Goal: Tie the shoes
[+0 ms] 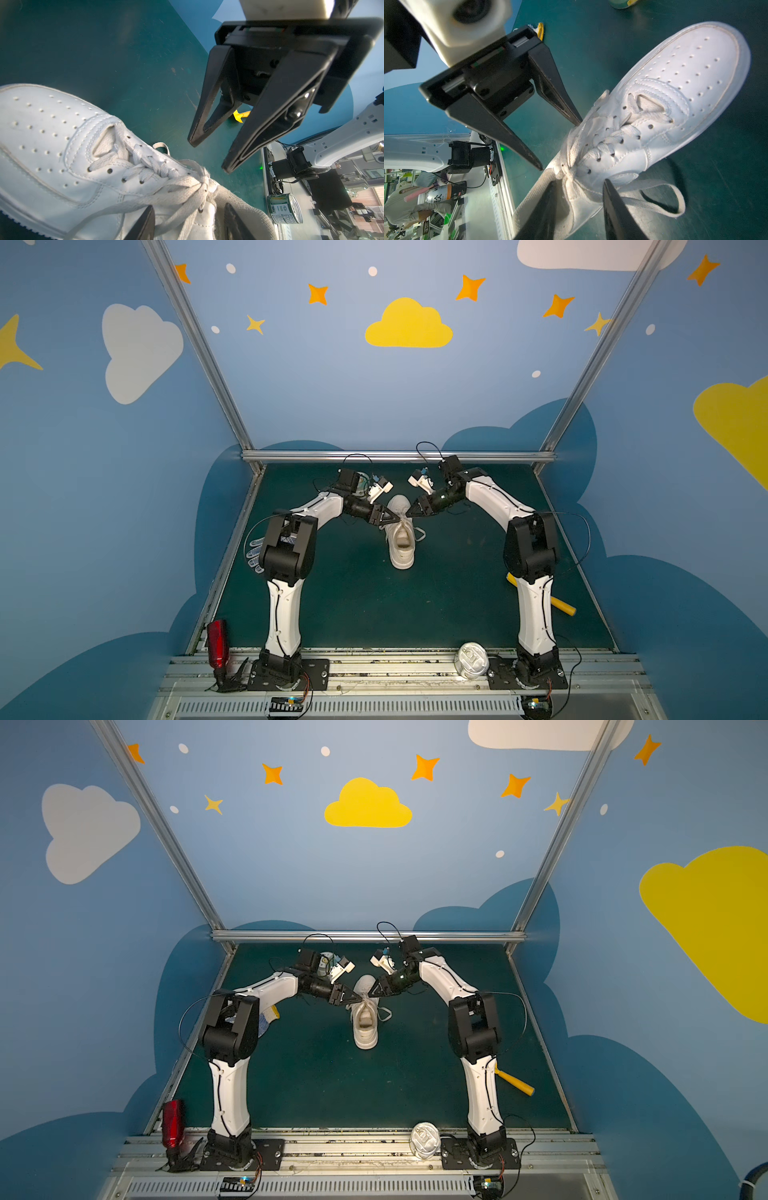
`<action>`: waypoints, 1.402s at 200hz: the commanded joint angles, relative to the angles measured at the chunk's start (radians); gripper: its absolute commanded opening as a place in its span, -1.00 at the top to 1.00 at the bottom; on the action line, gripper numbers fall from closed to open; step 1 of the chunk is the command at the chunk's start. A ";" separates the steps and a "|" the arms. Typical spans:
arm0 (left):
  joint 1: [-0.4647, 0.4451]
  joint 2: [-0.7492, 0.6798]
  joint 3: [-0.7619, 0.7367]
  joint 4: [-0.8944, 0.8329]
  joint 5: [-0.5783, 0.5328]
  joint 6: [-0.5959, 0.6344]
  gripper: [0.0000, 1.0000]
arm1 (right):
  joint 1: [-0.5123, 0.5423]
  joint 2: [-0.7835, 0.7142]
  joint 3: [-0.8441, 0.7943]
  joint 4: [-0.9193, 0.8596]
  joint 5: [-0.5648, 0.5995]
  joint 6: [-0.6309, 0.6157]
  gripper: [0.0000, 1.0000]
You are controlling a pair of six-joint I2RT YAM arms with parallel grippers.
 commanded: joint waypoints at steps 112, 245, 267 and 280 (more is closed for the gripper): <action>-0.004 -0.025 0.002 -0.037 -0.013 -0.007 0.81 | 0.034 0.040 0.060 -0.029 0.083 0.046 0.29; 0.013 -0.072 -0.019 -0.078 -0.061 0.020 0.94 | 0.061 0.058 0.063 -0.034 0.152 0.074 0.34; 0.020 -0.082 -0.029 -0.077 -0.068 0.020 0.94 | 0.061 0.056 0.055 -0.027 0.152 0.077 0.35; 0.023 -0.087 -0.035 -0.076 -0.070 0.022 0.94 | 0.058 0.054 0.056 -0.027 0.154 0.076 0.36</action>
